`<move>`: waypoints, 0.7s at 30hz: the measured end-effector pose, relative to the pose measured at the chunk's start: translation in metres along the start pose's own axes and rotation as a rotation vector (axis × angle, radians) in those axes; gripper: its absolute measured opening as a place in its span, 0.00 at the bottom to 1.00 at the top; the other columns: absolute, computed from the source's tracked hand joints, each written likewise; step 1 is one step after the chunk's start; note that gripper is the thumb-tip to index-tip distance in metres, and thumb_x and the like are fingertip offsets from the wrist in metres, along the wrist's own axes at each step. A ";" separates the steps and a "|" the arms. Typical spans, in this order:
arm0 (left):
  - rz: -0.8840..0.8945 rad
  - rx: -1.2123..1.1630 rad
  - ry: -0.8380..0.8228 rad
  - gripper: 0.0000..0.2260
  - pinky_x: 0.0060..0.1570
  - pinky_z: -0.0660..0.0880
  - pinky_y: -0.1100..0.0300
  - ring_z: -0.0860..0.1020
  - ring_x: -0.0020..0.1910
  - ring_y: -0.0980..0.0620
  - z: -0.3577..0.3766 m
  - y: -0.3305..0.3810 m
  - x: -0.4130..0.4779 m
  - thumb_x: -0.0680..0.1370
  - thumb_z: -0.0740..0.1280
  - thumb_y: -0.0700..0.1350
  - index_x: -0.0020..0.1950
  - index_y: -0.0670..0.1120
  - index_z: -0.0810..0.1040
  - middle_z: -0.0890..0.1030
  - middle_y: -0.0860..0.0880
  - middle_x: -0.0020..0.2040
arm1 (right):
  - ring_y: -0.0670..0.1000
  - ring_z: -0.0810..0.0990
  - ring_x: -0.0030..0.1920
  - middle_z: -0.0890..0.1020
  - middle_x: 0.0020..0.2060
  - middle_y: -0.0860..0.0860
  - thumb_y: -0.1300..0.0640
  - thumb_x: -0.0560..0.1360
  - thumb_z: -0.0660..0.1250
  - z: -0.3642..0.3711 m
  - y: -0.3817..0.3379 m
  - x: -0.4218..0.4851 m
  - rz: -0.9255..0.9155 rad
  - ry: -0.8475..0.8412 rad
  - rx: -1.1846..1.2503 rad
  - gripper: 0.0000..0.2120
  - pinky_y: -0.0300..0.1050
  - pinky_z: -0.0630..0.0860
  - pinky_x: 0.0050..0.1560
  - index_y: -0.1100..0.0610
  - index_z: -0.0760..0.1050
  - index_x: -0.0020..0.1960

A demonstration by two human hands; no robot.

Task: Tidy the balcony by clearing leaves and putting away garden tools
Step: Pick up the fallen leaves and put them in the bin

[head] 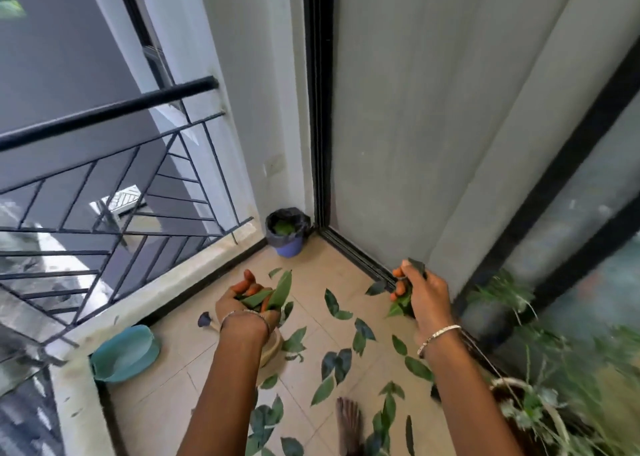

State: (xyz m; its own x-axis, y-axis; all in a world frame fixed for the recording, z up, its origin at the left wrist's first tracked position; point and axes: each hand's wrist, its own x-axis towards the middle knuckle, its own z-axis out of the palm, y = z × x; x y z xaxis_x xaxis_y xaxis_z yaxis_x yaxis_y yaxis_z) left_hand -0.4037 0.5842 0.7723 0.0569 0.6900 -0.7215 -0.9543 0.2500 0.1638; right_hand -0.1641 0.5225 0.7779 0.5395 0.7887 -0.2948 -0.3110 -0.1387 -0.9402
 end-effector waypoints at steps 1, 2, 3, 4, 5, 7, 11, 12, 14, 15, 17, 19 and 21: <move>0.009 -0.024 0.009 0.12 0.32 0.74 0.61 0.60 0.17 0.55 0.011 0.002 0.016 0.77 0.57 0.40 0.39 0.44 0.79 0.62 0.53 0.22 | 0.47 0.72 0.22 0.72 0.24 0.52 0.58 0.80 0.64 0.011 -0.002 0.021 0.012 -0.013 0.001 0.13 0.38 0.73 0.25 0.62 0.76 0.39; 0.016 -0.047 0.017 0.13 0.39 0.77 0.56 0.60 0.17 0.55 0.023 0.003 0.030 0.77 0.58 0.40 0.39 0.44 0.80 0.62 0.53 0.22 | 0.47 0.71 0.22 0.72 0.24 0.52 0.58 0.80 0.64 0.021 -0.003 0.041 0.024 -0.022 0.003 0.13 0.39 0.74 0.25 0.62 0.76 0.39; 0.027 -0.068 0.024 0.13 0.44 0.78 0.53 0.60 0.18 0.55 0.037 0.002 0.045 0.77 0.57 0.39 0.38 0.43 0.80 0.62 0.53 0.22 | 0.47 0.71 0.22 0.72 0.24 0.52 0.58 0.80 0.64 0.031 -0.006 0.064 0.032 -0.031 0.002 0.13 0.40 0.74 0.26 0.62 0.76 0.39; 0.039 -0.080 0.035 0.13 0.46 0.78 0.51 0.60 0.18 0.55 0.052 0.002 0.059 0.78 0.57 0.39 0.38 0.43 0.80 0.61 0.53 0.22 | 0.48 0.71 0.23 0.71 0.24 0.52 0.58 0.80 0.64 0.041 -0.009 0.088 0.040 -0.040 0.000 0.13 0.41 0.74 0.27 0.62 0.76 0.38; 0.045 -0.079 0.044 0.13 0.45 0.79 0.51 0.60 0.17 0.55 0.065 0.000 0.070 0.78 0.57 0.39 0.38 0.43 0.79 0.61 0.53 0.22 | 0.49 0.71 0.24 0.71 0.24 0.52 0.58 0.80 0.64 0.049 -0.013 0.108 0.046 -0.046 -0.006 0.13 0.42 0.74 0.28 0.62 0.76 0.38; 0.064 -0.077 0.056 0.13 0.36 0.80 0.48 0.59 0.17 0.54 0.097 -0.003 0.095 0.78 0.57 0.39 0.39 0.43 0.78 0.61 0.53 0.21 | 0.51 0.71 0.25 0.71 0.24 0.52 0.57 0.80 0.64 0.067 -0.028 0.154 0.061 -0.071 -0.013 0.13 0.44 0.73 0.30 0.61 0.76 0.38; 0.088 -0.095 0.099 0.12 0.29 0.78 0.52 0.59 0.19 0.54 0.158 -0.007 0.146 0.78 0.58 0.38 0.40 0.44 0.78 0.61 0.52 0.21 | 0.49 0.71 0.24 0.72 0.23 0.51 0.57 0.80 0.64 0.097 -0.057 0.240 0.056 -0.077 -0.019 0.14 0.43 0.74 0.30 0.60 0.76 0.38; 0.084 -0.108 0.110 0.12 0.29 0.79 0.52 0.59 0.21 0.55 0.170 -0.007 0.156 0.78 0.58 0.39 0.41 0.44 0.79 0.62 0.53 0.22 | 0.48 0.72 0.24 0.72 0.23 0.50 0.56 0.80 0.64 0.105 -0.062 0.259 0.055 -0.070 -0.030 0.13 0.42 0.74 0.29 0.60 0.76 0.38; 0.085 -0.129 0.126 0.12 0.31 0.79 0.54 0.59 0.21 0.56 0.190 -0.006 0.176 0.78 0.58 0.39 0.41 0.44 0.79 0.62 0.53 0.23 | 0.48 0.72 0.23 0.72 0.23 0.49 0.56 0.80 0.64 0.124 -0.066 0.296 0.062 -0.061 -0.043 0.13 0.39 0.72 0.26 0.59 0.76 0.38; 0.090 -0.129 0.135 0.12 0.30 0.77 0.56 0.59 0.21 0.56 0.197 -0.004 0.184 0.78 0.58 0.39 0.41 0.44 0.79 0.62 0.53 0.23 | 0.48 0.72 0.23 0.72 0.22 0.49 0.56 0.80 0.64 0.132 -0.067 0.310 0.069 -0.061 -0.047 0.13 0.37 0.71 0.24 0.59 0.77 0.38; 0.107 -0.141 0.151 0.11 0.30 0.77 0.56 0.59 0.20 0.55 0.211 0.002 0.209 0.78 0.58 0.39 0.42 0.44 0.79 0.62 0.53 0.23 | 0.49 0.72 0.24 0.73 0.23 0.49 0.56 0.80 0.64 0.154 -0.064 0.341 0.094 -0.089 -0.068 0.13 0.37 0.70 0.24 0.58 0.77 0.38; 0.129 -0.184 0.161 0.12 0.42 0.78 0.42 0.59 0.19 0.53 0.223 0.009 0.238 0.78 0.57 0.38 0.42 0.43 0.79 0.62 0.52 0.22 | 0.49 0.72 0.24 0.72 0.24 0.50 0.56 0.80 0.64 0.177 -0.055 0.372 0.127 -0.119 -0.081 0.13 0.39 0.72 0.26 0.59 0.76 0.38; 0.141 -0.206 0.177 0.12 0.49 0.76 0.36 0.59 0.18 0.52 0.235 0.017 0.266 0.78 0.57 0.37 0.40 0.43 0.78 0.61 0.52 0.22 | 0.51 0.71 0.26 0.72 0.24 0.51 0.56 0.79 0.64 0.201 -0.043 0.400 0.162 -0.138 -0.095 0.14 0.43 0.74 0.32 0.59 0.76 0.37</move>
State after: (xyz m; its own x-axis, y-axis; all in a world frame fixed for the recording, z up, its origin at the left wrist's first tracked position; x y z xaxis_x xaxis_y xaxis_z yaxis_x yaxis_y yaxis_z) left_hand -0.3359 0.9316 0.7411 -0.1152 0.5748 -0.8102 -0.9895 0.0050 0.1442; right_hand -0.0922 0.9645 0.7344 0.3742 0.8254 -0.4227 -0.3064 -0.3202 -0.8964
